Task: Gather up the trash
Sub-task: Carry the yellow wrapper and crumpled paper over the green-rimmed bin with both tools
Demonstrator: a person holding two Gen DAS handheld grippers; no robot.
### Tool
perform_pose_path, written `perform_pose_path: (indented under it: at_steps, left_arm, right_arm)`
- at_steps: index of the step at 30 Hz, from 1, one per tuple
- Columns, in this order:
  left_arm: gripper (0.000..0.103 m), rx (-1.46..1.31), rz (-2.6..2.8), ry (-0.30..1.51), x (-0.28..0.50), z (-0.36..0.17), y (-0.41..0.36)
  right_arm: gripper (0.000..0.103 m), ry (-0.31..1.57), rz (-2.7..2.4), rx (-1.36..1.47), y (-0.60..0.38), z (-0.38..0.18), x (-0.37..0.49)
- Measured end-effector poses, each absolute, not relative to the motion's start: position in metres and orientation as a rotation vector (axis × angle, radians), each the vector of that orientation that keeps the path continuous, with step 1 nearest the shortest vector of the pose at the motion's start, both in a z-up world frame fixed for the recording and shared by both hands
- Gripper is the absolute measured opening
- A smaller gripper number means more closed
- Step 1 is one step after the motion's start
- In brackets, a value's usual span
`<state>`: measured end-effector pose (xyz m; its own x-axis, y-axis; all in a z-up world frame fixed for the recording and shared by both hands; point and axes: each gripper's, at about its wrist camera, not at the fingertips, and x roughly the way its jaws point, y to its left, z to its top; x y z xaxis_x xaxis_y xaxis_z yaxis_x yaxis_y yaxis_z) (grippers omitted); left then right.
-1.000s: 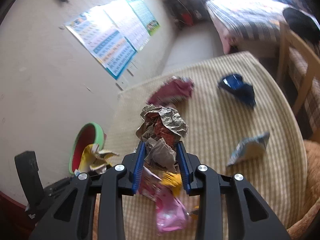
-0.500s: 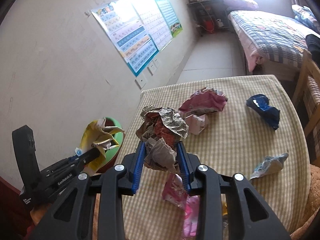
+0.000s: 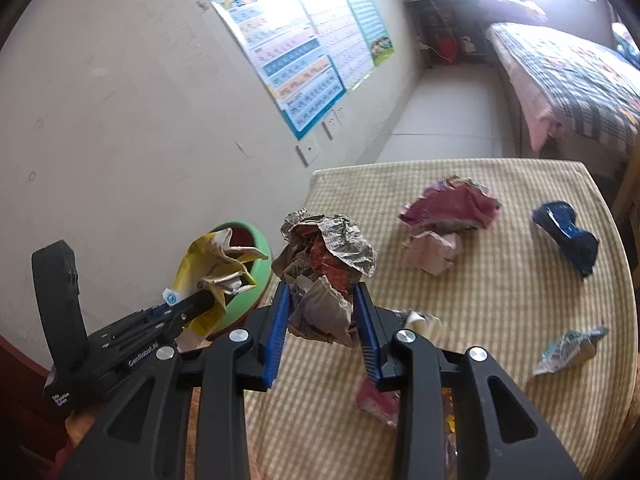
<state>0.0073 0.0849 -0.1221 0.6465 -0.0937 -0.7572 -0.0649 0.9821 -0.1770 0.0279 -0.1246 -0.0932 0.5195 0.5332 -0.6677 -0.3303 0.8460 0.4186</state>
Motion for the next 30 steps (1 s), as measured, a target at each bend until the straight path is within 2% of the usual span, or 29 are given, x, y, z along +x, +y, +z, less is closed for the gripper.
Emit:
perform_pose_path:
  at_steps: [30]
  left_arm:
    - [0.022, -0.279, 0.186, 0.83, -0.004, -0.126, 0.176]
  right_arm:
    - [0.032, 0.916, 0.684, 0.182, -0.037, -0.095, 0.05]
